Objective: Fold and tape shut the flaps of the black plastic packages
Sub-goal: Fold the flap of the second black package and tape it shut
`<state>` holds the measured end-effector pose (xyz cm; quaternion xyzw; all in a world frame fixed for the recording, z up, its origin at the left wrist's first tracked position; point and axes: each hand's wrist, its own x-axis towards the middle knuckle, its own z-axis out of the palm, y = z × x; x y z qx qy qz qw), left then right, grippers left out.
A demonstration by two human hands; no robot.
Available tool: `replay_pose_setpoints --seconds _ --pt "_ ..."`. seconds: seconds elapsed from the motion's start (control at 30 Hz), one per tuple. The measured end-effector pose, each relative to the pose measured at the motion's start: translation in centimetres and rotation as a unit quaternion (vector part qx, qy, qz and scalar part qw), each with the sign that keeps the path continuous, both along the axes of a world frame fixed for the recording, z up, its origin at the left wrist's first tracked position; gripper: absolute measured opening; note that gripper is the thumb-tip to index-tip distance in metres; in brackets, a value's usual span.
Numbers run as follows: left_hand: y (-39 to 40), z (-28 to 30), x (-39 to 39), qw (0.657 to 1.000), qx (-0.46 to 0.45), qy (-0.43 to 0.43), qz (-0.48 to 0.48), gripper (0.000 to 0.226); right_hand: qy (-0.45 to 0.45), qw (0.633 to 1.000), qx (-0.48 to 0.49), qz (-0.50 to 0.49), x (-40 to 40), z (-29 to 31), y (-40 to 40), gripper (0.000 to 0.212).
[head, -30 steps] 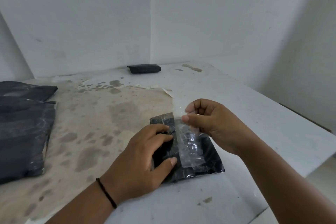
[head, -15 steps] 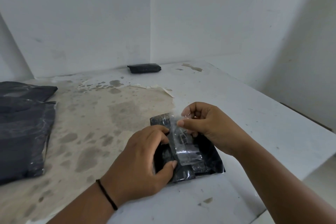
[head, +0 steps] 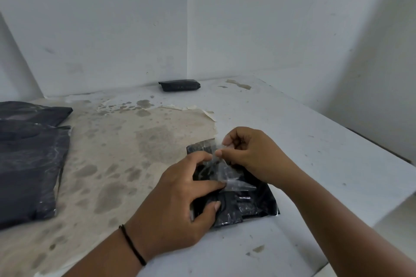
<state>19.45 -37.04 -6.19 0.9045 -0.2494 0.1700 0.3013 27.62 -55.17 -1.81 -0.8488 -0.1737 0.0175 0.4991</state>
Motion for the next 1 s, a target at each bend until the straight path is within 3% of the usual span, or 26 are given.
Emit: replay_pose_setpoints --seconds 0.17,0.6,0.77,1.0 --pt "0.0 0.0 0.2 0.999 0.005 -0.036 -0.004 0.029 -0.08 0.991 -0.098 -0.052 0.5 -0.3 0.6 0.022" --pt "-0.4 0.2 0.2 0.999 0.012 -0.029 -0.039 0.032 -0.058 0.978 -0.172 -0.102 1.5 -2.0 0.7 0.026" --pt "-0.5 0.1 0.2 0.998 0.017 -0.025 -0.049 0.029 0.002 0.962 -0.228 -0.153 1.9 -1.5 -0.1 0.054" --pt "-0.6 -0.1 0.0 0.999 -0.005 -0.009 -0.05 0.029 -0.066 0.951 -0.277 -0.123 0.0 1.9 -1.7 0.053"
